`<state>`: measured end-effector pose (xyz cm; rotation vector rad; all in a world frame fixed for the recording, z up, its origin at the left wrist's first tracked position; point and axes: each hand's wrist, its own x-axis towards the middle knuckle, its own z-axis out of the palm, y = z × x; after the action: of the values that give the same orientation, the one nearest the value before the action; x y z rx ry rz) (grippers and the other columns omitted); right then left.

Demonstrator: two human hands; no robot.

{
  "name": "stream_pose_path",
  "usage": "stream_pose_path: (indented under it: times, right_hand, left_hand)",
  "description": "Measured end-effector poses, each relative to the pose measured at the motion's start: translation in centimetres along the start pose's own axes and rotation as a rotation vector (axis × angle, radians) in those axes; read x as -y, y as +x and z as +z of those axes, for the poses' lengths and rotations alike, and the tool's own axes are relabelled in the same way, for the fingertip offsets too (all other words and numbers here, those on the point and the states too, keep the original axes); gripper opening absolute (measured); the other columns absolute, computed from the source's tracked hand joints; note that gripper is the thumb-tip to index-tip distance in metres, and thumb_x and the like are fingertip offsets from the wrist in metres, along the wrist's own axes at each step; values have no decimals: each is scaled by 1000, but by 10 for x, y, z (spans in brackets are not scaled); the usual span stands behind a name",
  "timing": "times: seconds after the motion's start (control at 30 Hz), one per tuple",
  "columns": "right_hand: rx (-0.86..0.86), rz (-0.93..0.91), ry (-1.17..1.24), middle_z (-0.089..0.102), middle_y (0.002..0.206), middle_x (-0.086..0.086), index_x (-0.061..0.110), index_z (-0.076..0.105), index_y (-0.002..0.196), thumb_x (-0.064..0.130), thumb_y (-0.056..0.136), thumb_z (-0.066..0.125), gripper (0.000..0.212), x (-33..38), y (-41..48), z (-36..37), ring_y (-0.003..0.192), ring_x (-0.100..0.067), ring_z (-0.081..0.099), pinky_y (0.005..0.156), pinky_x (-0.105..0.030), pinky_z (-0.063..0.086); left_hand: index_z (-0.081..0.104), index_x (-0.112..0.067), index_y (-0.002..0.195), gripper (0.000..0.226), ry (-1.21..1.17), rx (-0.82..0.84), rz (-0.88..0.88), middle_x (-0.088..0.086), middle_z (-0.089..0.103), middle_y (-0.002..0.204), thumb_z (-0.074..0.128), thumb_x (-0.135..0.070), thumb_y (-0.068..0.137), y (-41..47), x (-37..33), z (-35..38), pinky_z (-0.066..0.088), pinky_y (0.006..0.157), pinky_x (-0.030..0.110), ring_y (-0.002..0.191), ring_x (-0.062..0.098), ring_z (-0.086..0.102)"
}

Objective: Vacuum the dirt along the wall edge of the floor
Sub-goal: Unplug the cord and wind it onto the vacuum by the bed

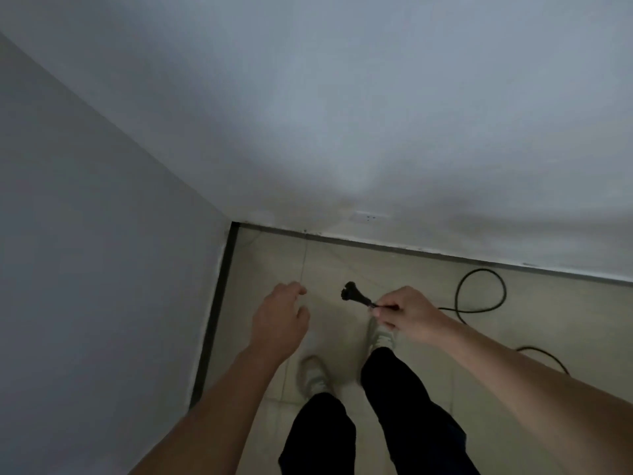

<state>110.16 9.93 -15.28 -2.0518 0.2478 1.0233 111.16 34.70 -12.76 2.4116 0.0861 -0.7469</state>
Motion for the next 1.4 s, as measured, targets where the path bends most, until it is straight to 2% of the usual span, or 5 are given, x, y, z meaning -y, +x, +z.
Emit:
stream_pose_path:
  times: [0.3,0.53,0.8,1.03,1.4]
  right_hand:
    - [-113,-201,-160,60,65,8,18,72,91,37,99,58,25,69,-163,-60,51,-1,46,54,-22,31]
    - [-252,-155,-154,53,59,10,38,57,70,38,87,70,22,48,-270,-92,55,-2,46,56,-26,32]
    - [-554,-125,-80,31,55,4,19,37,59,30,94,64,46,-34,-368,-131,54,-12,32,57,-32,23]
    - [-786,5,-17,45,56,6,17,50,60,36,89,65,38,-76,-444,-159,54,-13,43,55,-30,32]
    - [-978,669,302,65,71,-7,13,61,66,28,95,60,32,-291,-555,-133,79,-28,66,62,-30,40]
  left_hand:
    - [50,-30,136,48,302,197,442,-5,51,134,62,-31,89,-73,-128,-70,36,98,26,125,16,45]
    - [58,-27,115,30,577,222,689,-5,57,113,62,-34,86,-121,-214,-93,40,85,31,109,18,50]
    - [57,-23,98,21,753,263,649,5,63,96,58,-20,77,-175,-304,-69,46,72,33,91,28,58]
    - [63,-8,75,21,-40,442,394,1,46,46,60,-18,93,-234,-393,-28,39,40,22,38,14,43]
    - [56,-3,77,22,-932,-54,16,2,32,53,49,-12,95,-211,-482,-102,43,42,25,32,13,27]
